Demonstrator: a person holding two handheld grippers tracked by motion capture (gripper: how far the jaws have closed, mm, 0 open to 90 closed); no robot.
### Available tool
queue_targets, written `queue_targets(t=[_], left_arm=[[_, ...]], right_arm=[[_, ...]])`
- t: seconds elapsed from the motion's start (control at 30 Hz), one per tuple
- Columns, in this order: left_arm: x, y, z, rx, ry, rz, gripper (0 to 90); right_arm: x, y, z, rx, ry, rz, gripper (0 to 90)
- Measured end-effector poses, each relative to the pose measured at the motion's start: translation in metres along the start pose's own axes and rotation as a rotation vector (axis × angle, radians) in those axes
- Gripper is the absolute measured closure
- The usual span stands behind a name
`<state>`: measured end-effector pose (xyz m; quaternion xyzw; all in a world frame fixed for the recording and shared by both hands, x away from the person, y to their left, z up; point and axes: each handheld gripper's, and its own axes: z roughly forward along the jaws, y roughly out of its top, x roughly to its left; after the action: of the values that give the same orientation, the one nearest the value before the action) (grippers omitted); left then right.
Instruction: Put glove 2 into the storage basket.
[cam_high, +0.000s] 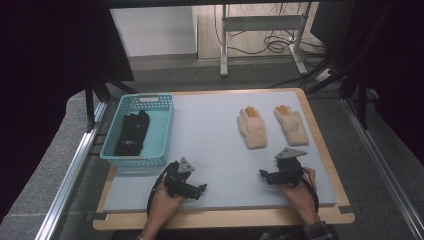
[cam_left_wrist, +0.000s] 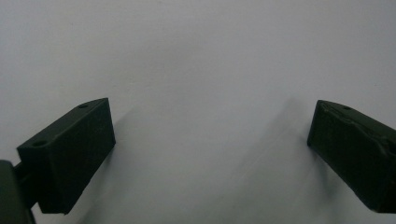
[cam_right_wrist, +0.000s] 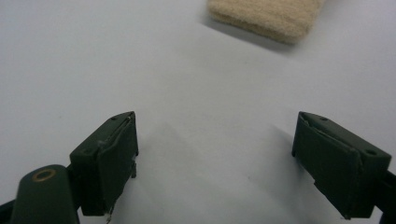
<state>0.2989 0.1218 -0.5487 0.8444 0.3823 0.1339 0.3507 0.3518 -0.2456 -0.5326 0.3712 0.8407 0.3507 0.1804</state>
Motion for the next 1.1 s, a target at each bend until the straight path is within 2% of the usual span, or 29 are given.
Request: queue_targets(t=[0.13, 0.17, 0.2, 0.27, 0.3, 0.4, 0.6, 0.73, 0.83, 0.9, 0.93, 0.97, 1.0, 1.07, 1.1], left_arm=[[0.000, 0.000, 0.000, -0.002, 0.002, -0.001, 1.1], [0.000, 0.000, 0.000, -0.002, 0.002, -0.002, 1.2], [0.000, 0.000, 0.000, -0.003, 0.002, -0.001, 1.3], [0.000, 0.000, 0.000, -0.003, 0.003, -0.001, 1.4], [0.000, 0.000, 0.000, -0.004, 0.003, -0.002, 1.4], [0.000, 0.000, 0.000, -0.004, 0.003, -0.001, 1.4], [0.000, -0.001, 0.000, -0.004, 0.004, -0.001, 1.4], [0.000, -0.001, 0.000, -0.005, 0.004, -0.001, 1.4], [0.000, -0.001, 0.000, -0.001, 0.004, 0.003, 1.4], [0.000, -0.001, 0.000, -0.002, 0.004, 0.002, 1.5], [0.000, -0.001, 0.000, -0.001, 0.003, 0.002, 1.5], [0.000, -0.001, 0.000, -0.002, 0.004, 0.002, 1.4], [0.000, -0.001, 0.000, -0.002, 0.004, 0.002, 1.4], [0.000, -0.001, 0.000, -0.002, 0.004, 0.002, 1.4], [0.000, -0.001, 0.000, -0.002, 0.004, 0.002, 1.4]], right_arm=[[0.000, 0.000, 0.000, 0.000, -0.007, 0.000, 13.5], [0.000, 0.000, 0.000, -0.001, -0.025, 0.009, 13.4], [-0.001, 0.000, -0.001, -0.001, -0.060, 0.042, 12.2], [-0.002, 0.000, -0.001, 0.000, -0.061, 0.054, 12.4], [-0.005, 0.000, -0.002, -0.009, -0.047, 0.091, 12.7], [-0.009, 0.000, -0.003, -0.016, -0.010, 0.130, 12.7], [-0.019, 0.011, 0.001, -0.001, 0.039, 0.161, 12.8], [-0.021, 0.022, 0.003, 0.009, 0.018, 0.127, 15.4], [-0.024, 0.037, 0.004, 0.007, 0.005, 0.077, 23.5], [-0.026, 0.042, 0.004, 0.004, 0.005, 0.071, 25.8], [-0.028, 0.047, 0.003, 0.001, 0.002, 0.066, 29.2], [-0.032, 0.053, 0.004, -0.013, 0.000, 0.059, 39.0], [-0.035, 0.057, 0.005, -0.017, 0.001, 0.051, 43.5], [-0.041, 0.065, 0.007, -0.030, -0.017, 0.035, 50.9], [-0.041, 0.065, 0.007, -0.030, -0.017, 0.035, 50.9]])
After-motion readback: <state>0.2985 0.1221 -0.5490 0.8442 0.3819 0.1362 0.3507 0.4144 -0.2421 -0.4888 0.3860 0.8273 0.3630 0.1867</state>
